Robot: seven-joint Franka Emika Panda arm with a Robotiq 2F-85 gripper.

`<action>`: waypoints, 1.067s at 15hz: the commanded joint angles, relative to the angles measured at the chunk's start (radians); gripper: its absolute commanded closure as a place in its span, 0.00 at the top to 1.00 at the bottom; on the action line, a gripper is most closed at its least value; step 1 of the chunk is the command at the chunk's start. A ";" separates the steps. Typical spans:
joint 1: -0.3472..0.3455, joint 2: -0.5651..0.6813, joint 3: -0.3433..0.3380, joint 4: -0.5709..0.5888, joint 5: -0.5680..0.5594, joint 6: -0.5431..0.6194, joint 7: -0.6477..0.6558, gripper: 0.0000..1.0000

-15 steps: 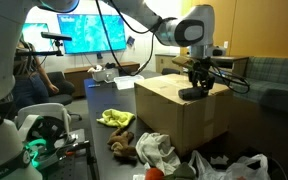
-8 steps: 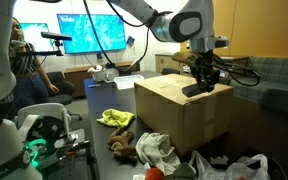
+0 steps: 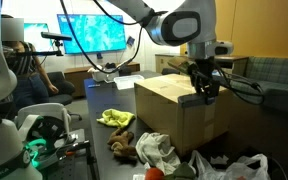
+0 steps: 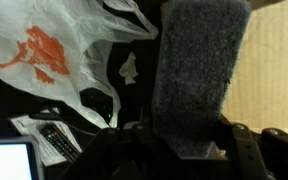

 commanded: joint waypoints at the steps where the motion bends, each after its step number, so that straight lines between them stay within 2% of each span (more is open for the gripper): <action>1: -0.016 -0.022 -0.021 -0.093 0.046 0.024 0.061 0.33; 6: -0.031 -0.002 -0.037 -0.159 0.106 0.015 0.134 0.33; 16: -0.076 0.053 -0.048 -0.232 0.256 0.015 0.181 0.33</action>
